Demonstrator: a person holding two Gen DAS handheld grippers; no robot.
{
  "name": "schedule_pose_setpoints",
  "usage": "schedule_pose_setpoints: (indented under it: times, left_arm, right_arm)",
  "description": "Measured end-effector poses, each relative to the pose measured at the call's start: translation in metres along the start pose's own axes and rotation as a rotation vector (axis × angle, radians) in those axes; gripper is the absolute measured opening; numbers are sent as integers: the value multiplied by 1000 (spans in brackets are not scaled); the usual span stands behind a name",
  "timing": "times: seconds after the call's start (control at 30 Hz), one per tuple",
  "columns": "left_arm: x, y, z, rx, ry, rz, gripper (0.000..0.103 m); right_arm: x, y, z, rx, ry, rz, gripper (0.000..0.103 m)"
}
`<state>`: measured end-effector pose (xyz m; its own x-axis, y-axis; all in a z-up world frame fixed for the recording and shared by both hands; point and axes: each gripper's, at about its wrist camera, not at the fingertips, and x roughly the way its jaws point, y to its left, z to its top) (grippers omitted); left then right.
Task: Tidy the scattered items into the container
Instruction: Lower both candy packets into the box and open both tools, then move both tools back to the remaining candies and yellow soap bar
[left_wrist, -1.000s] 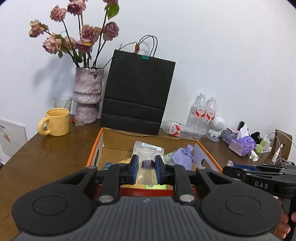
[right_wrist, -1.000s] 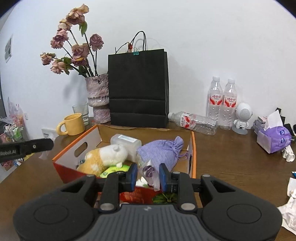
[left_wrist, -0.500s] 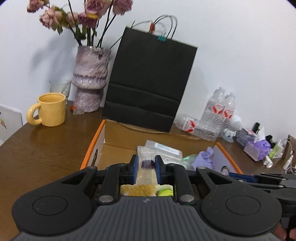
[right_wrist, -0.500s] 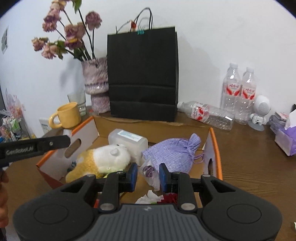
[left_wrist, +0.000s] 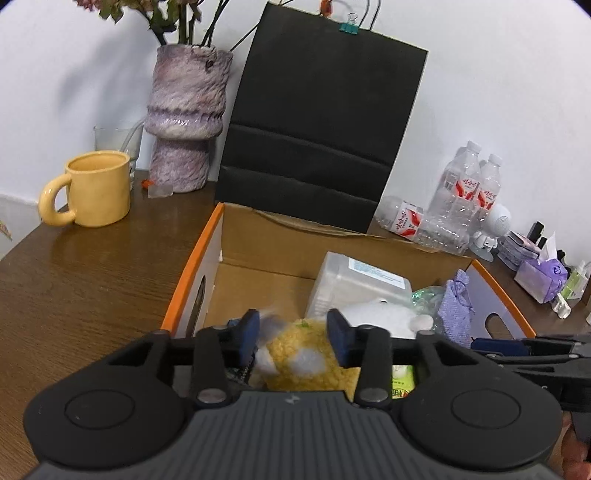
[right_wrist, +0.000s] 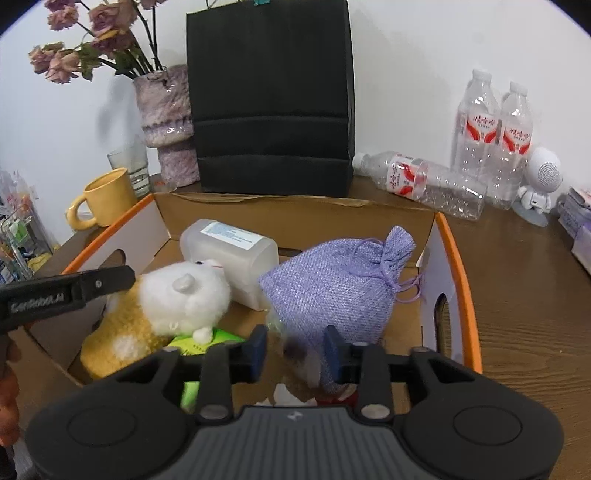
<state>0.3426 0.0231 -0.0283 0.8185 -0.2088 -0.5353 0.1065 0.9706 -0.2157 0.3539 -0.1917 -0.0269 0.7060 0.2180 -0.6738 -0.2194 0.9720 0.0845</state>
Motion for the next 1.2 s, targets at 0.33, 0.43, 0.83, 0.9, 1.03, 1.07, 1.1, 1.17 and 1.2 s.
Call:
schedule_pose_setpoints:
  times: [0.33,0.43,0.83,0.9,1.03,1.07,1.1,1.17,1.2]
  left_arm:
    - [-19,-16,0,-7,-46,-61,103]
    - [-22,-20,-1,4,-69,-67,103]
    - [-50,-23,-7,32,-102,-4,103]
    - [-62,-21,-9,22,-115,-19,103]
    - [-90,-20,-15,21,-144,-38,103]
    - [-95,-21,-16,25,-147,-43,103]
    - [-101,-23,-19,33,-149,-48,103]
    - [-114,-26,-25,55,-153,-58,103]
    - [-119,-28,-29,64,-154,-60,103]
  right_arm:
    - [-23,7,3,-55,-70,-41,96]
    - [-26,7,3,-62,-63,-48,103]
    - [-35,10,1,-70,-58,-59,103]
    - [-43,10,0,-66,-63,-46,103]
    - [-70,12,-11,-77,-95,-33,103]
    - [-78,13,-14,-83,-107,-34,103]
    - [-86,13,-17,-87,-120,-37,103]
    - [-102,14,-24,-93,-146,-41,103]
    - [-110,15,-26,-93,-158,-40,103]
